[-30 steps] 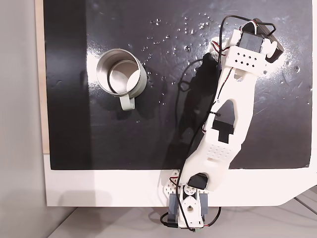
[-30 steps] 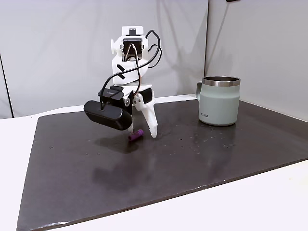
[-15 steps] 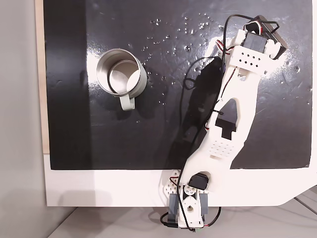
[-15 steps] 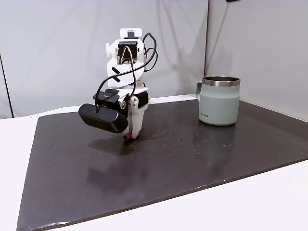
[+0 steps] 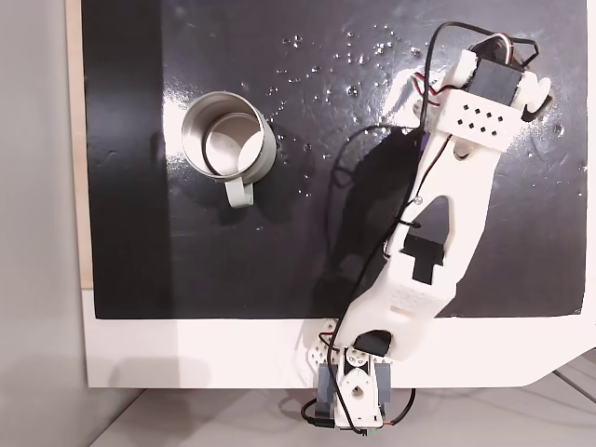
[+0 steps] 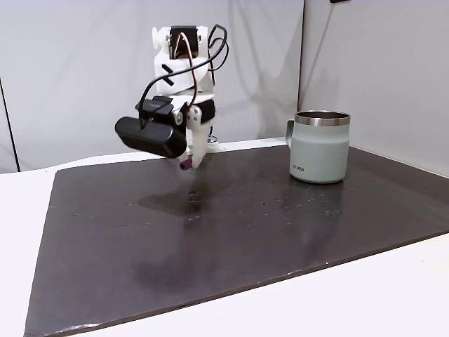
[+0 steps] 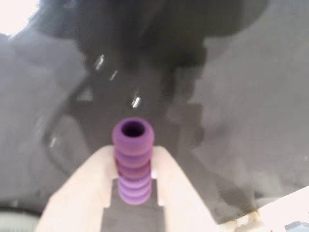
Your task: Grasp a pengrip and put it in the cup.
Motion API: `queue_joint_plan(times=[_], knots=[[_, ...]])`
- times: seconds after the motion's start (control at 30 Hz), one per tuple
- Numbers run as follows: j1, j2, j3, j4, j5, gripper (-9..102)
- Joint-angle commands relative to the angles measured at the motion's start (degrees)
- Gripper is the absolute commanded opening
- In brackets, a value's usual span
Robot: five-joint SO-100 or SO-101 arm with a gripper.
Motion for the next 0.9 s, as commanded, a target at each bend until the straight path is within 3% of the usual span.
queue_joint_plan(times=[0.0,0.5,0.67,0.87], knots=[[-5.01,12.92,6.86,0.79,0.79,0],[-39.64,49.66,45.18,0.97,13.80,0],[-51.42,51.24,46.76,1.05,21.45,0],[-60.12,48.34,37.62,1.05,29.18,0]])
